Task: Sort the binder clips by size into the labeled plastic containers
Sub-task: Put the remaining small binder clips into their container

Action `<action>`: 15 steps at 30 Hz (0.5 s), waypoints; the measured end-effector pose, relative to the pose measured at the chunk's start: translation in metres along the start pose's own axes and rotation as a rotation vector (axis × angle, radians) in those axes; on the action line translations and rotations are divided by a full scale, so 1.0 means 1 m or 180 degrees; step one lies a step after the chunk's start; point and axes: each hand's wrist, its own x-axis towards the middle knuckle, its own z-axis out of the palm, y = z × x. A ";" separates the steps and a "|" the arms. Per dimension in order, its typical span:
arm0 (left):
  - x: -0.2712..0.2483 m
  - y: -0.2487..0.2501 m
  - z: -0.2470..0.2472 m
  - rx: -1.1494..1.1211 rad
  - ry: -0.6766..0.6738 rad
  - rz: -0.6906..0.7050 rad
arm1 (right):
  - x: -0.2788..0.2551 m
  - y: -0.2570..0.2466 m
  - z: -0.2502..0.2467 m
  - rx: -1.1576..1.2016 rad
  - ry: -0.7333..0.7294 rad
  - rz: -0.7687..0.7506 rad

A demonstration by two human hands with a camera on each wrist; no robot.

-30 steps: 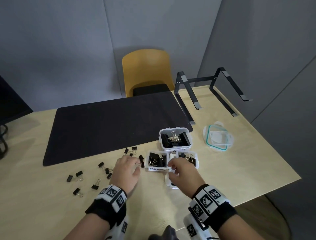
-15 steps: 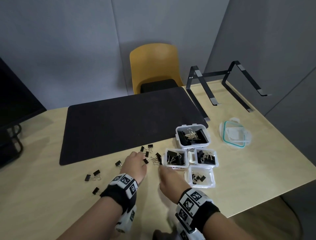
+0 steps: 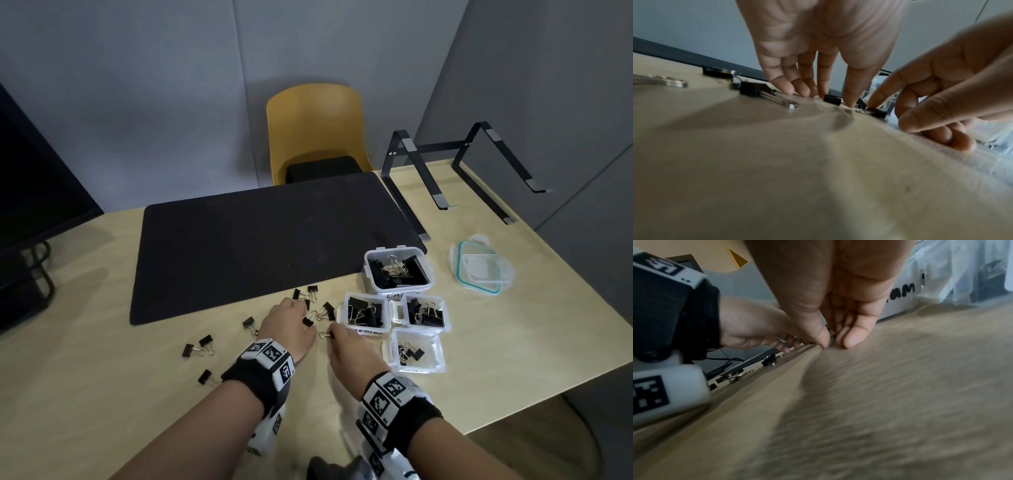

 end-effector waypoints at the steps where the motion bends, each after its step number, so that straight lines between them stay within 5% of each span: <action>1: 0.001 0.001 0.000 0.0007 -0.0001 -0.0012 | 0.000 -0.001 -0.001 -0.0011 0.0005 -0.0011; 15: -0.006 -0.003 -0.005 -0.0024 -0.0038 -0.0020 | -0.001 -0.001 -0.011 -0.0305 -0.0306 0.0139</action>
